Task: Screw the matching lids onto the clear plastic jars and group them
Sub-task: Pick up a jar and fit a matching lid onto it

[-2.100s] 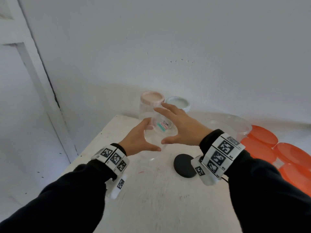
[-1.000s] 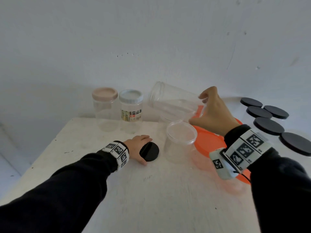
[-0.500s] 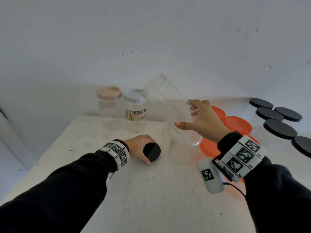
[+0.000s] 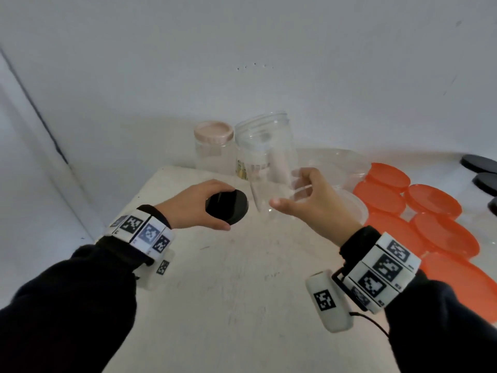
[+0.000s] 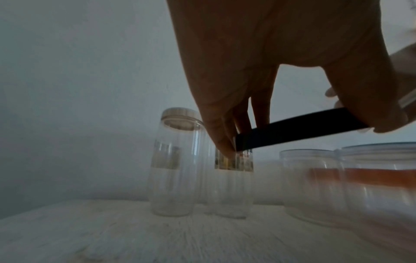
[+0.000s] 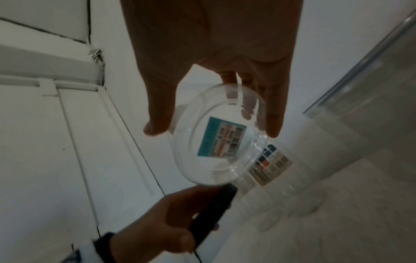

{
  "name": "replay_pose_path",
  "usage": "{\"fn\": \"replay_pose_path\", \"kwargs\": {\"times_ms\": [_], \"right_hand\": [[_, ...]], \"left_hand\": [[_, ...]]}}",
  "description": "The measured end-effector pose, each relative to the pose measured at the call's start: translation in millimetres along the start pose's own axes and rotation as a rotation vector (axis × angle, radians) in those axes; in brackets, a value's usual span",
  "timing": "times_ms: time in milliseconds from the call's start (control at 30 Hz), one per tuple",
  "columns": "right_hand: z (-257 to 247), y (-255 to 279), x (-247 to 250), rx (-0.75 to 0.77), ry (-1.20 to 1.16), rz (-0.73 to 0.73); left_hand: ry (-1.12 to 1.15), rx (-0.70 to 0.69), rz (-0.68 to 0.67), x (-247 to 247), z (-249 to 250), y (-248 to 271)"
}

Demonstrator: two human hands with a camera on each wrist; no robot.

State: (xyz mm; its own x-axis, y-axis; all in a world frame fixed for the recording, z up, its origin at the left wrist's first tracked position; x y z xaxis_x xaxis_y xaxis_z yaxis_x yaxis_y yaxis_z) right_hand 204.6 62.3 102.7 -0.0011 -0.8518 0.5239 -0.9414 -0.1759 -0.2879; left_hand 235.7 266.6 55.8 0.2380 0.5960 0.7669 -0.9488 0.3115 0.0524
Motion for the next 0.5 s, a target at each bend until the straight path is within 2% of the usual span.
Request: {"fn": "replay_pose_path", "kwargs": {"times_ms": [233,500], "right_hand": [[11.7,4.0,-36.2,-0.016,-0.045,-0.112],[43.6,9.8,-64.9,-0.146,-0.105,-0.252]], "left_hand": [[0.101,0.017,0.134,27.0,-19.0,25.6],[0.278,0.009,0.314,44.4,-23.4,39.3]]}}
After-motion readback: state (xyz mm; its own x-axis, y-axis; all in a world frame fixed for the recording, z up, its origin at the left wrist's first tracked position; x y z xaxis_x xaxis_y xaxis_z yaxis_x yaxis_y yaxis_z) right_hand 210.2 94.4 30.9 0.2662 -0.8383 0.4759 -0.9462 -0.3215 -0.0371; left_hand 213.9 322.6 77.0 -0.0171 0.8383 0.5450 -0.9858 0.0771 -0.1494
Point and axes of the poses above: each hand's wrist, its own y-axis away from the middle knuckle, its own x-axis out of the back of the hand, z = x × y, the point moved 8 cm from there along -y, towards the middle knuckle, and after that the axes turned 9 degrees about x, right-handed, at the moved point
